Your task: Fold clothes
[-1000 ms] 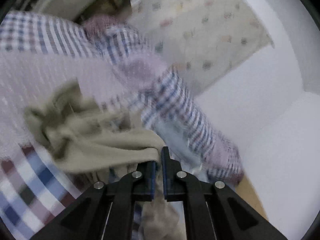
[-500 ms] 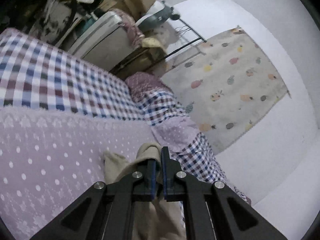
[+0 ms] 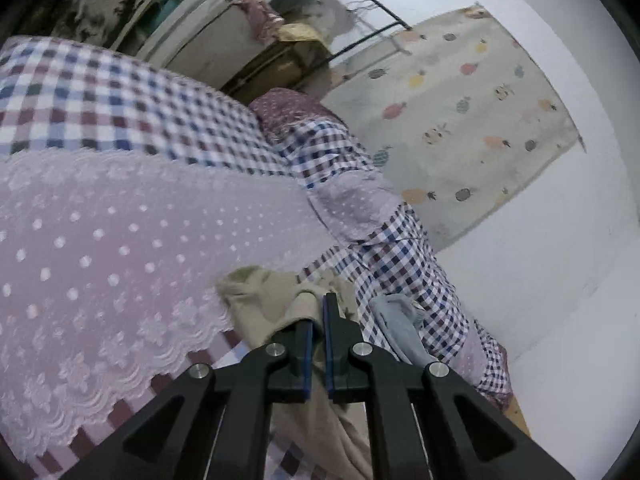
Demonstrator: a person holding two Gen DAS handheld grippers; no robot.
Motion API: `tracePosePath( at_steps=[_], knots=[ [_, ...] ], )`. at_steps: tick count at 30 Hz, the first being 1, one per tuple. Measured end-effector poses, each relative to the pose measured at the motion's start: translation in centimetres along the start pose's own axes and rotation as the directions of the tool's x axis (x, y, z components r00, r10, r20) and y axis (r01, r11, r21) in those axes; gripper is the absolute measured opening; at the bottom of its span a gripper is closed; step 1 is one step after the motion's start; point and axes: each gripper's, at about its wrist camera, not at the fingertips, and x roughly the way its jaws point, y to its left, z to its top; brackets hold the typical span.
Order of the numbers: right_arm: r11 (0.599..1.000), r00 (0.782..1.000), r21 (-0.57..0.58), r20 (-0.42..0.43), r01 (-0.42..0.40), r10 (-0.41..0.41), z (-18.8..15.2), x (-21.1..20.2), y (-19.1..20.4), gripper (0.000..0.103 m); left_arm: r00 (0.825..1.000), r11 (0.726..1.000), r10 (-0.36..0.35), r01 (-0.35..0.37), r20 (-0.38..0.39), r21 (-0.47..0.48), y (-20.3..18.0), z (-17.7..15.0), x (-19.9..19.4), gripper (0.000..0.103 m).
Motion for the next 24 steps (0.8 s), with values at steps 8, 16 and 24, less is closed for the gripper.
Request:
tracePosePath(
  at_steps=[8,16,24],
  knots=[
    [0.999,1.000,-0.034,-0.007,-0.019,0.018,-1.5,-3.7,-0.7,0.001,0.997,0.997,0.079,-0.079,0.025,-0.006,3.2,-0.9,-4.9,0.003],
    [0.995,0.994,-0.092,-0.108,-0.045,0.035,-5.1,-7.8,-0.8,0.001,0.978,0.981,0.182,-0.173,0.105,-0.093,8.1,-0.5,-11.5,0.003],
    [0.934,0.923,-0.202,-0.312,-0.296,0.226,-11.3,-12.2,3.4,0.005,0.901,0.926,0.365,-0.325,0.237,-0.189,12.7,1.6,-15.9,0.003]
  ],
)
